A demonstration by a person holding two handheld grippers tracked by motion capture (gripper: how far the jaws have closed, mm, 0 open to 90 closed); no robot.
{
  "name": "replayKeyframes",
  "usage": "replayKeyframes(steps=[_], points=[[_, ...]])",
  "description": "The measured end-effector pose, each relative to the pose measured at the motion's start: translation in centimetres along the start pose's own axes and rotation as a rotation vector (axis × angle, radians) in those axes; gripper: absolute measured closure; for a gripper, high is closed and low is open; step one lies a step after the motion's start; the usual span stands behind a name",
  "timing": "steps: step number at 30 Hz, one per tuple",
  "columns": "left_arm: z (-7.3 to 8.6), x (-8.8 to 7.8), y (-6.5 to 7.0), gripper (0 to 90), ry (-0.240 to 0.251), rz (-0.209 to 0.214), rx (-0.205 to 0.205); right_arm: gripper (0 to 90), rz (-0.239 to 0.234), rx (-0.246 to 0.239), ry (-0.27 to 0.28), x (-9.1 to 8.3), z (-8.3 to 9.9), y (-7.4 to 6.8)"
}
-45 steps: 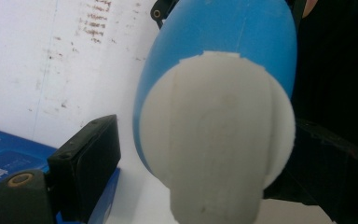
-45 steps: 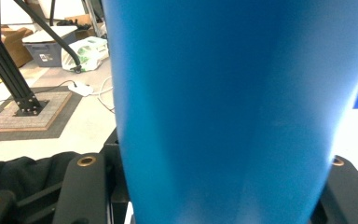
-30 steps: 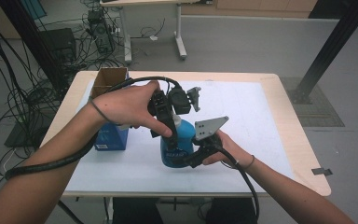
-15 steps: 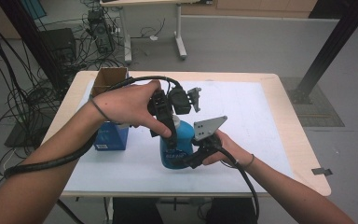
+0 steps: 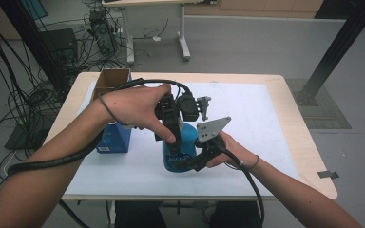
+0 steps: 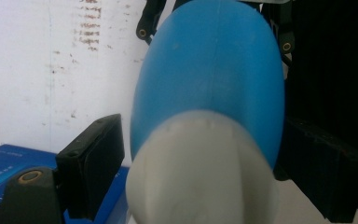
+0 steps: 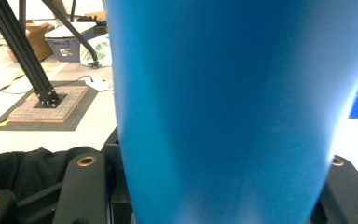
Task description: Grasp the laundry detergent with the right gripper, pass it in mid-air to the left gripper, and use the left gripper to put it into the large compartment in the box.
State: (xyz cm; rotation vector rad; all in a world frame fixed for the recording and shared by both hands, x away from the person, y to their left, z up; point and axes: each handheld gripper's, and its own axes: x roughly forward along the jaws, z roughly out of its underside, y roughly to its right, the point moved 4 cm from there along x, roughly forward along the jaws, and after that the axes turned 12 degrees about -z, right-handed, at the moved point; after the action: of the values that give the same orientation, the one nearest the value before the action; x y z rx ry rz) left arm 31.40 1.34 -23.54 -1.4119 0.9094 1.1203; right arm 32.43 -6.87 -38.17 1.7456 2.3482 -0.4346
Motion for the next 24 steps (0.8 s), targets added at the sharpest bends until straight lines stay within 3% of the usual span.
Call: replayKeyframes(steps=[7, 16, 24], points=[[-0.60, 0.21, 0.04, 17.0, -0.010, 0.004, 0.034, 40.4, -0.006, -0.011, 0.003, 0.10, -0.16, -0.04], [-0.79, -0.06, -0.04, 36.0, -0.018, 0.003, 0.065, 40.4, -0.002, -0.015, 0.003, 0.04, -0.25, -0.08], [-0.80, -0.04, -0.09, 37.3, -0.039, 0.005, 0.078, 40.4, -0.003, -0.015, 0.005, 0.19, -0.24, -0.08]])
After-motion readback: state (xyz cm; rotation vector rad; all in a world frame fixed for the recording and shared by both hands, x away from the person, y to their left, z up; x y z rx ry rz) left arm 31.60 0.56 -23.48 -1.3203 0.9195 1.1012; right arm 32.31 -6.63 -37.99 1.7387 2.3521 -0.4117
